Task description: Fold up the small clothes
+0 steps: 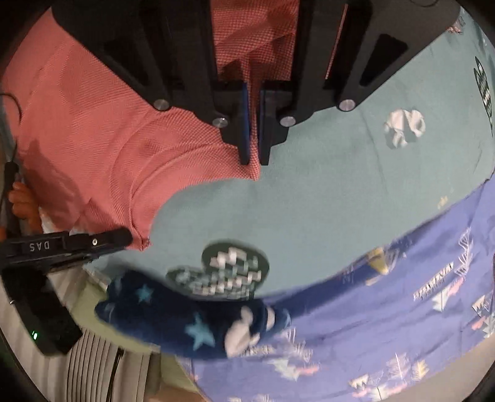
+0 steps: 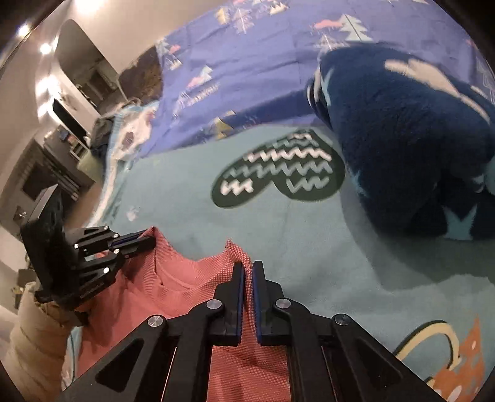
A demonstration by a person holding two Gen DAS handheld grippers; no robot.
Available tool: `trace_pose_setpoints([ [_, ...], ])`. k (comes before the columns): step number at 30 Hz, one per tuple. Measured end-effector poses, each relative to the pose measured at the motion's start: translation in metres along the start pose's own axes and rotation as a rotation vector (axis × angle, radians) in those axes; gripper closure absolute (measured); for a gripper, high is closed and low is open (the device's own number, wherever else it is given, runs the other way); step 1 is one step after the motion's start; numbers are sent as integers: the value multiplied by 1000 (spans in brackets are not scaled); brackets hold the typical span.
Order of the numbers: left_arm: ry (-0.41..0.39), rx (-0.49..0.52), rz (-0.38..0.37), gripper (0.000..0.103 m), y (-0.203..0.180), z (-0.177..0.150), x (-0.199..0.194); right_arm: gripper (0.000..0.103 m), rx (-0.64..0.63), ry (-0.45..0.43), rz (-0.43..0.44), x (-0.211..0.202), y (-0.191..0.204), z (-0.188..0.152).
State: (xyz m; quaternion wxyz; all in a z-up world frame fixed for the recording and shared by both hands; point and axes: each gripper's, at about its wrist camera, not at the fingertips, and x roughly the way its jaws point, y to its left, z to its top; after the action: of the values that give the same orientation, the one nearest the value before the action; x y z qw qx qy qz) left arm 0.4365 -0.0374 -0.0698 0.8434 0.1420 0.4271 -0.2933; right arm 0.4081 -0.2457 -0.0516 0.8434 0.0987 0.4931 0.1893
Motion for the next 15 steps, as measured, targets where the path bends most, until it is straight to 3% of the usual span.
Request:
trace_pose_setpoints([
  [3, -9, -28, 27, 88, -2, -4, -16, 86, 15, 4, -9, -3, 0, -3],
  [6, -81, -34, 64, 83, -1, -19, -65, 76, 55, -80, -29, -48, -4, -18],
  [9, -133, -118, 118, 57, 12, -52, -114, 66, 6, -152, -95, -102, 0, -52],
  [12, -139, -259, 44, 56, 27, -99, -145, 63, -24, -140, -101, -136, 3, -111],
  [15, -101, -392, -9, 56, 34, -137, -143, 60, 13, -85, -132, -131, 7, -155],
])
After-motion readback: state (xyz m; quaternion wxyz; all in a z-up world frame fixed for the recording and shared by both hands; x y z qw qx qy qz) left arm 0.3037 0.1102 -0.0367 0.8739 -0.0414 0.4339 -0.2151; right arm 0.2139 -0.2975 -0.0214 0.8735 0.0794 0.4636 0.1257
